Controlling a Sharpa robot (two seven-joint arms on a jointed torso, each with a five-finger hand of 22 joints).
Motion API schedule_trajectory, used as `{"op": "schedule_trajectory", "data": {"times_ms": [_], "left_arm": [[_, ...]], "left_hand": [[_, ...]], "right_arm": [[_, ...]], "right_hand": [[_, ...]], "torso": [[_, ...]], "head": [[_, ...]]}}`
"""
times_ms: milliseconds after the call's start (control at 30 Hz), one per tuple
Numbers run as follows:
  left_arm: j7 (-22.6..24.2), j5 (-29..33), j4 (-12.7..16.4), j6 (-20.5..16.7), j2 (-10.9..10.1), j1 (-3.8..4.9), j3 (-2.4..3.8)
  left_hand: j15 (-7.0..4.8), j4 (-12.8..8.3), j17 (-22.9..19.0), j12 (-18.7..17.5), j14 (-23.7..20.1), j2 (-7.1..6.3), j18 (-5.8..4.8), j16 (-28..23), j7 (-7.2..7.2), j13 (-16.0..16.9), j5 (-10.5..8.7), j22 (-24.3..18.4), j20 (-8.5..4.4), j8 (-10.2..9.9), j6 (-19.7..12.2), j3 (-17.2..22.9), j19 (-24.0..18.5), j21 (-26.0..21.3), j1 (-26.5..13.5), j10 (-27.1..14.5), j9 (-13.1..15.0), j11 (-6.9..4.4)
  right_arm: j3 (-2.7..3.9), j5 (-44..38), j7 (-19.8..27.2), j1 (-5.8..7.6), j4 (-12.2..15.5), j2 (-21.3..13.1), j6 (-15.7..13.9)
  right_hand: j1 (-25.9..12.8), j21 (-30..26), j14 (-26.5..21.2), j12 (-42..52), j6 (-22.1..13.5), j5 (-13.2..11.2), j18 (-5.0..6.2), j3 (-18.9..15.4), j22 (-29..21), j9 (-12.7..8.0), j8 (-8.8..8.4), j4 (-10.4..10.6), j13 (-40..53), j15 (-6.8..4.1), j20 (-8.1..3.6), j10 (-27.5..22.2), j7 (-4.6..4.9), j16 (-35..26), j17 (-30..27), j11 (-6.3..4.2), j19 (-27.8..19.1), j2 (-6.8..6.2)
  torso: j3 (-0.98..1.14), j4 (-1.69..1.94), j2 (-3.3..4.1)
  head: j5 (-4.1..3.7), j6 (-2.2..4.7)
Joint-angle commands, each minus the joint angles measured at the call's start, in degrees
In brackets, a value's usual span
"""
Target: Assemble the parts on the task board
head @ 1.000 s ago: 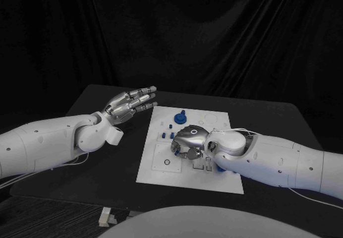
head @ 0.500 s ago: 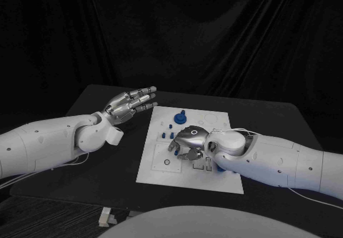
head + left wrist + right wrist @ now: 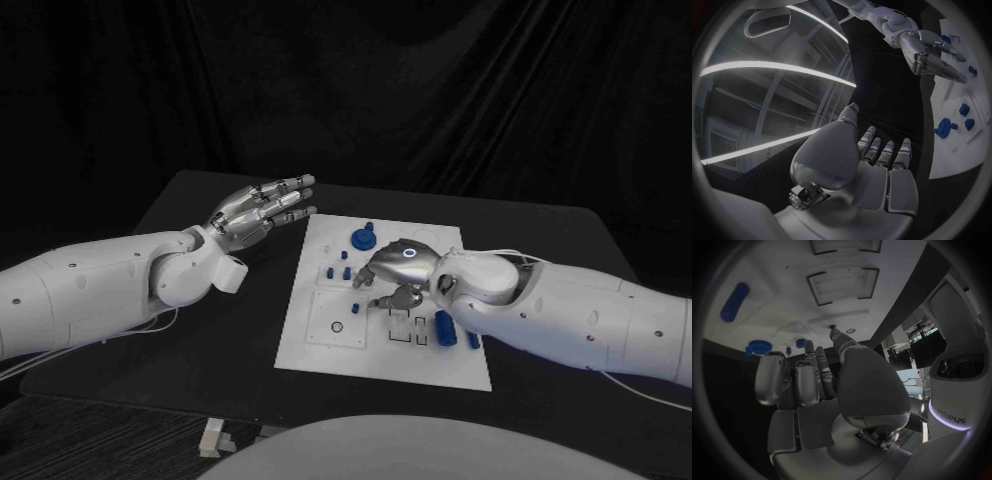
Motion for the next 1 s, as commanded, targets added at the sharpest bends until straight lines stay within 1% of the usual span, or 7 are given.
{"op": "schedule_trajectory", "data": {"times_ms": [33, 133, 200, 433, 533, 700, 1000], "left_arm": [[0.4, 0.4, 0.1, 0.5, -0.1, -0.07, 0.06], [0.4, 0.4, 0.1, 0.4, -0.1, -0.07, 0.06], [0.4, 0.4, 0.1, 0.4, -0.1, -0.07, 0.06], [0.4, 0.4, 0.2, 0.5, 0.1, -0.07, 0.06], [0.4, 0.4, 0.2, 0.5, 0.1, -0.08, 0.06], [0.3, 0.4, 0.1, 0.6, 0.2, -0.08, 0.06], [0.3, 0.4, 0.1, 0.6, 0.2, -0.10, 0.06]], "left_hand": [[0.26, -0.3, 0.1, 0.2, 0.0, 0.56, -0.80, 0.3, 0.09, 0.1, 0.34, 0.1, 0.00, 0.4, 0.4, 0.0, 0.3, 0.2, 0.0, 0.1, 0.1, 0.30], [0.26, -0.3, 0.1, 0.2, 0.0, 0.56, -0.80, 0.3, 0.09, 0.1, 0.34, 0.1, 0.00, 0.4, 0.4, 0.0, 0.3, 0.2, 0.0, 0.1, 0.1, 0.30], [0.26, -0.3, 0.1, 0.2, 0.0, 0.56, -0.80, 0.3, 0.09, 0.1, 0.34, 0.1, 0.00, 0.4, 0.4, 0.0, 0.3, 0.2, 0.0, 0.1, 0.1, 0.30], [0.25, -0.3, 0.1, 0.2, 0.0, 0.56, -0.81, 0.3, 0.10, 0.1, 0.33, 0.1, -0.01, 0.4, 0.5, 0.0, 0.4, 0.2, -0.1, 0.1, 0.1, 0.31], [0.25, -0.3, 0.1, 0.2, 0.0, 0.56, -0.81, 0.3, 0.10, 0.1, 0.33, 0.1, -0.01, 0.4, 0.5, 0.0, 0.4, 0.2, -0.1, 0.1, 0.1, 0.31], [0.25, -0.3, 0.1, 0.2, 0.0, 0.58, -0.83, 0.3, 0.11, 0.1, 0.33, 0.1, -0.01, 0.4, 0.6, 0.0, 0.4, 0.2, -0.1, 0.1, 0.1, 0.32], [0.27, -0.3, 0.1, 0.2, 0.0, 0.60, -0.84, 0.3, 0.12, 0.1, 0.34, 0.1, -0.01, 0.5, 0.6, 0.0, 0.4, 0.2, -0.1, 0.1, 0.1, 0.32]], "right_arm": [[0.13, 4.3, -2.8, 2.07, 1.1, -1.7, -4.1], [0.13, 7.4, -4.3, 4.59, 2.1, -4.0, -2.9], [0.13, 8.6, -5.1, 5.90, 2.6, -5.4, -1.8], [0.11, 10.2, -4.5, 7.67, 3.5, -9.9, -1.9], [0.10, 10.2, -4.9, 7.68, 3.7, -11.5, -0.7], [0.10, 9.5, -5.5, 6.95, 3.6, -13.1, 0.8], [0.09, 9.0, -4.7, 4.70, 1.7, -12.7, 1.9]], "right_hand": [[-0.9, 0.3, 1.8, -0.5, 0.4, -1.0, -0.65, -2.1, 10.0, -0.5, 0.14, 1.2, -0.2, 0.39, 0.26, -1.3, 0.70, 0.3, 0.4, 0.29, 0.5, -0.15], [-1.5, -0.4, 1.8, -1.2, 0.3, -2.2, -0.51, -5.1, 9.8, -1.2, -0.12, 4.1, -0.3, 0.24, 0.35, -3.3, -0.39, 0.2, 0.4, 0.68, 0.3, -0.88], [-0.1, -1.2, 1.6, -1.3, 0.2, -2.9, -0.33, -7.6, 9.6, -1.9, -0.35, 9.2, -0.2, 0.27, 0.26, -4.8, -0.66, 0.0, 0.0, 0.83, 0.0, -2.63], [-1.2, 2.0, 3.0, 0.3, 3.3, -3.2, -0.96, -8.5, 10.5, -1.9, 1.01, 9.8, -0.1, -0.26, -0.22, -2.6, -1.76, 2.0, 4.3, 0.15, 1.4, -2.70], [-1.6, 2.4, 3.0, 0.5, 4.4, -3.2, -1.03, -8.6, 10.6, -1.9, 1.41, 9.8, -0.1, -0.15, -0.18, -2.2, -1.40, 1.9, 4.1, 0.10, 1.6, -2.80], [-1.1, 2.4, 3.1, 0.3, 3.9, -3.1, -0.99, -8.1, 10.5, -2.3, 0.92, 9.7, -0.3, -0.37, -0.29, -2.4, -1.91, 2.0, 4.2, 0.14, 1.7, -2.21], [1.2, 2.4, 3.1, 0.5, 3.6, -2.2, -1.00, -7.1, 10.5, -2.9, 0.38, 9.3, -0.2, -0.41, -0.40, -1.9, -1.50, 2.0, 4.3, -0.01, 1.8, -1.12]], "torso": [[0.00, 0.00, 0.00], [0.00, 0.00, -0.01], [-0.01, -0.01, -0.03], [0.00, -0.02, -0.02], [0.01, -0.01, -0.03], [0.01, -0.03, -0.02], [0.01, -0.06, 0.01]], "head": [[-0.04, -0.01], [-0.14, -0.01], [-0.18, -0.01], [-0.10, -0.01], [-0.21, -0.01], [-0.41, -0.01], [-0.25, -0.01]]}}
